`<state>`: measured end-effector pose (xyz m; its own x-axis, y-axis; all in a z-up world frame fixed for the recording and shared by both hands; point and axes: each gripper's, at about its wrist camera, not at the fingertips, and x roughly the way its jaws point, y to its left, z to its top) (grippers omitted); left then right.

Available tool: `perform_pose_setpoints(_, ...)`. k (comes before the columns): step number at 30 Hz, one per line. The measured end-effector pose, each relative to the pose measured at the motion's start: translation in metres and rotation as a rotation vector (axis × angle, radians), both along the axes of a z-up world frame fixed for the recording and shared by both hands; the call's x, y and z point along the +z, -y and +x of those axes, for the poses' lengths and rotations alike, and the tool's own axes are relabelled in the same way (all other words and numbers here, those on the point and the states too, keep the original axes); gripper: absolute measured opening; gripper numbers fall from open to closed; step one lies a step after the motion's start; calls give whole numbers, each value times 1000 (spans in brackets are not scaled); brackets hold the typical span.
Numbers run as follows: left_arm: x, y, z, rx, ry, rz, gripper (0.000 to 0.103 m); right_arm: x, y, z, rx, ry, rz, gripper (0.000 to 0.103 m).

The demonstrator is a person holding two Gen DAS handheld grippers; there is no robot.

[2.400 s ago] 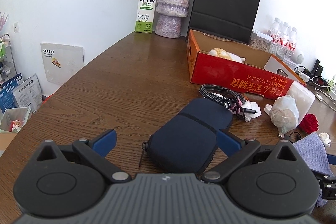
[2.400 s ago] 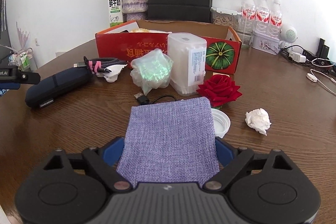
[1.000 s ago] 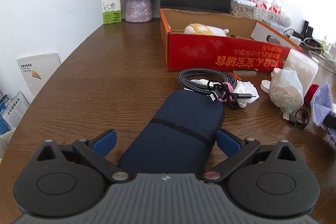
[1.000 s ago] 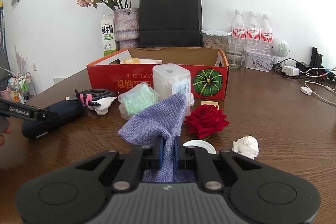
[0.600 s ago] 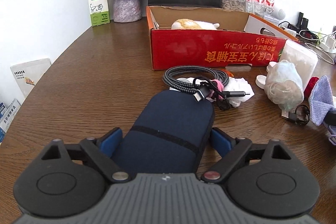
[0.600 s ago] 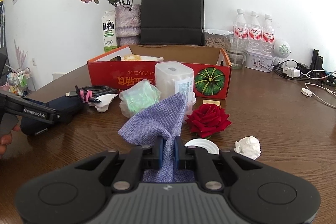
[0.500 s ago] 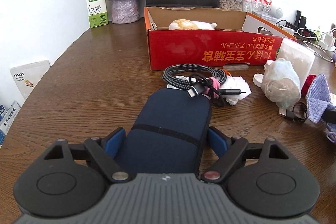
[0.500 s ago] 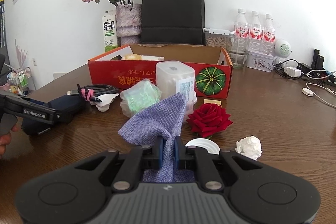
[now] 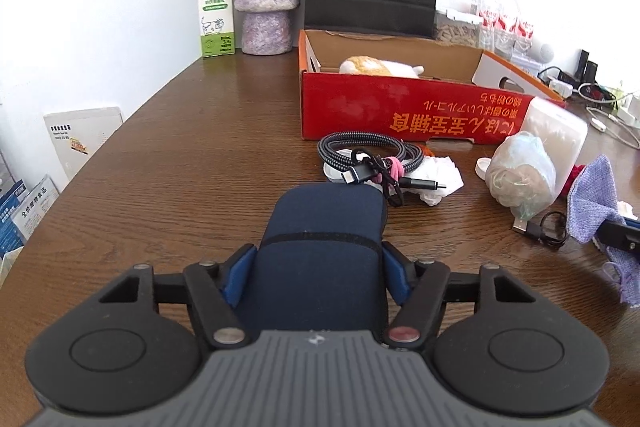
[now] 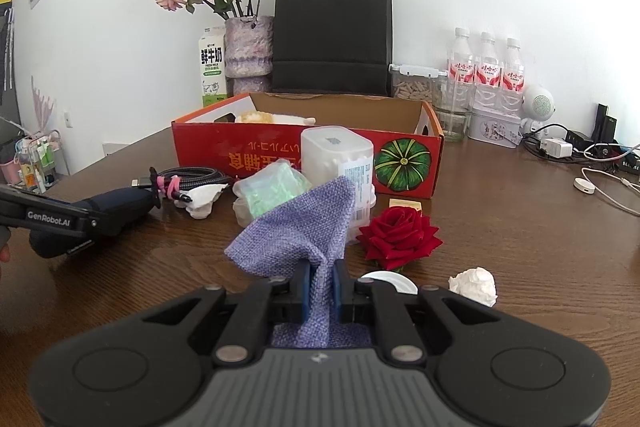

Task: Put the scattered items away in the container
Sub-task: 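Carry the purple bag and navy pouch over the box with both grippers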

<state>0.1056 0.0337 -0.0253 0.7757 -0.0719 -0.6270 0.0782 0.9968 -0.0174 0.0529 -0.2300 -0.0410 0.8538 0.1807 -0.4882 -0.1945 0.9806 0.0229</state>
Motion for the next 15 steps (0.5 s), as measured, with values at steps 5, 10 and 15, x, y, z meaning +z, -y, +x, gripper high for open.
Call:
perform_pose_setpoints(5, 8, -6, -14, 20, 30, -37, 63, 1, 3, -5, 2, 18, 21, 10)
perform_pose_setpoints(10, 19, -8, -24, 14, 57, -54, 63, 2, 6, -11, 13, 40, 43, 10)
perform_pose_setpoints(15, 32, -10, -29, 16, 95, -77, 63, 5, 7, -15, 27, 49, 46, 10)
